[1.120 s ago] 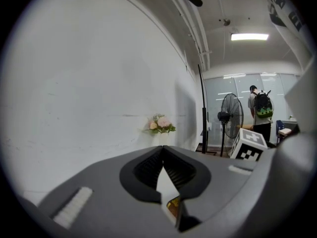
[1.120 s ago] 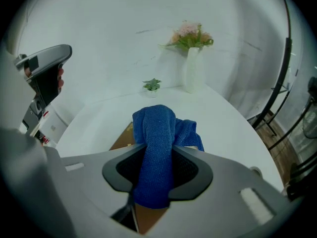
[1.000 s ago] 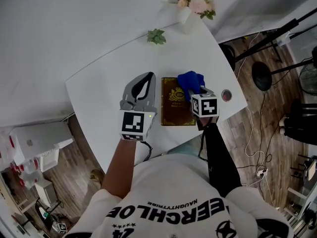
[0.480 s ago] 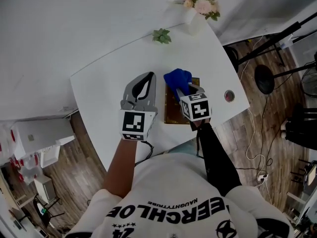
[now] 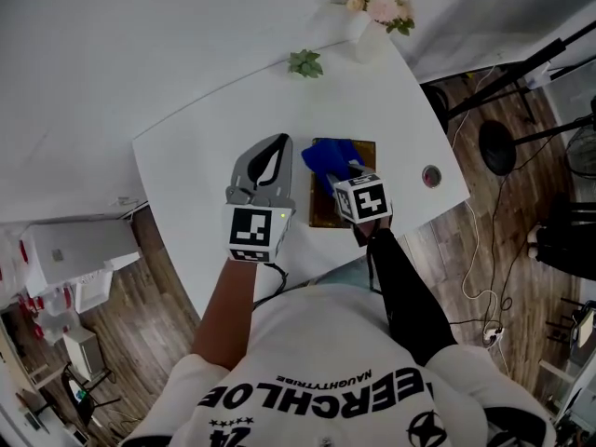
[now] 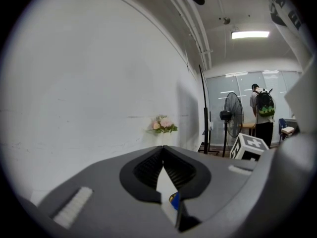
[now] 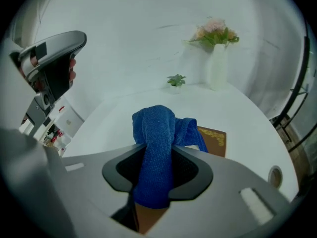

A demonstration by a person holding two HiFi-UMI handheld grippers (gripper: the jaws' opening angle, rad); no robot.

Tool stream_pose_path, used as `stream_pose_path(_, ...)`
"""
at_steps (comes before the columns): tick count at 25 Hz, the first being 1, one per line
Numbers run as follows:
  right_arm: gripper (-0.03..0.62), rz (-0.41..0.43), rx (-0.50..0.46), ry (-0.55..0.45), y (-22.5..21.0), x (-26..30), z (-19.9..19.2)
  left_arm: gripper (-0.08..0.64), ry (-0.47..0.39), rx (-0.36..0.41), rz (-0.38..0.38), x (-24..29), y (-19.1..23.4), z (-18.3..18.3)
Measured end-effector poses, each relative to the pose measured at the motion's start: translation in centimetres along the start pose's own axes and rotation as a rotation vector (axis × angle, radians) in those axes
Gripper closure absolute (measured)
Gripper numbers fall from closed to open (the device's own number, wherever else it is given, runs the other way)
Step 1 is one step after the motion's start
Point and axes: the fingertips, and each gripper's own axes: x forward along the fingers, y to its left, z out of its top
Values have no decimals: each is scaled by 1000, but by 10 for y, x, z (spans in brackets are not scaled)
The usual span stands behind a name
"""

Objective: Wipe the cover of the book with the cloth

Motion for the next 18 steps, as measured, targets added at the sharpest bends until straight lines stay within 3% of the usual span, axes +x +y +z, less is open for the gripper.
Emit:
stream_pose_path(10,463,-218,157,-8,-92,-42,-32,502,-16,4,-25,0,-8,6)
stream_pose_path(14,462,-216,135,-33,-83,-49,-25,502,-16,3,-21,-6,-10,6)
stream_pose_path(18,462,-153,54,-88,-47,-48,0,502,-13,-1,-14,-11,-9,5)
